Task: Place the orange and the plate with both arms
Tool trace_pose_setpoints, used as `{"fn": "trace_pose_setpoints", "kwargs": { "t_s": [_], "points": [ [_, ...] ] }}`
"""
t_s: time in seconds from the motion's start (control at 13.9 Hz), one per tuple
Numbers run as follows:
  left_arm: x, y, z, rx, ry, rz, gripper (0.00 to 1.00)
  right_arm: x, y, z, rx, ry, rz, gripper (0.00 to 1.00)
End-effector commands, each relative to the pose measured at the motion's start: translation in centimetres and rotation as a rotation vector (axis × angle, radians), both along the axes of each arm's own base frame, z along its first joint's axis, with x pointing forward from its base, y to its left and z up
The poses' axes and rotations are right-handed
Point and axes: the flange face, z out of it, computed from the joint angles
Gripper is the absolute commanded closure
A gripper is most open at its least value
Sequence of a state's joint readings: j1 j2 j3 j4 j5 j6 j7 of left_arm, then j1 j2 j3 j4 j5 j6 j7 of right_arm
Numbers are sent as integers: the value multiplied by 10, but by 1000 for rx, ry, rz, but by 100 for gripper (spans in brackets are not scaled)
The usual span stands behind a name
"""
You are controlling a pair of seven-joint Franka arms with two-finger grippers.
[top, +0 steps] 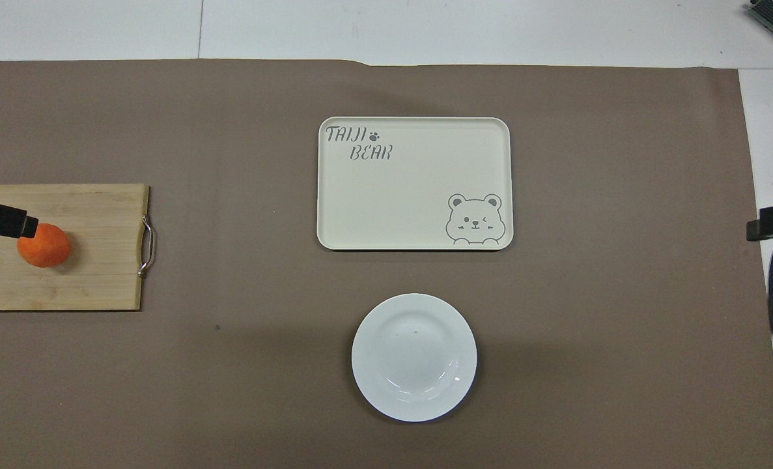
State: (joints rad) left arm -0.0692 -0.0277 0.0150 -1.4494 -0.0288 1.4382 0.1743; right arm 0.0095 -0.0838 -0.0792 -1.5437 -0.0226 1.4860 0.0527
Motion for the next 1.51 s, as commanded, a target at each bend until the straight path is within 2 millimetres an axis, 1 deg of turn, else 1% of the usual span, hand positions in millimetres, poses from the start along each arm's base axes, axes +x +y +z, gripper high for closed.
{"fn": "trace_pose_setpoints", "kwargs": {
  "t_s": [0.0, 0.57, 1.29, 1.44],
  "points": [
    [-8, 5, 1, 20, 6, -6, 0, -2, -1, 3, -9, 13, 13, 0],
    [-10, -7, 2, 19, 9, -17, 0, -2, 0, 4, -8, 12, 13, 0],
    [-8, -5, 2, 19, 0, -23, 0, -2, -1, 3, -9, 13, 13, 0],
    [-6, -2, 3, 17, -9, -17, 0, -2, -1, 3, -9, 13, 13, 0]
  ]
}}
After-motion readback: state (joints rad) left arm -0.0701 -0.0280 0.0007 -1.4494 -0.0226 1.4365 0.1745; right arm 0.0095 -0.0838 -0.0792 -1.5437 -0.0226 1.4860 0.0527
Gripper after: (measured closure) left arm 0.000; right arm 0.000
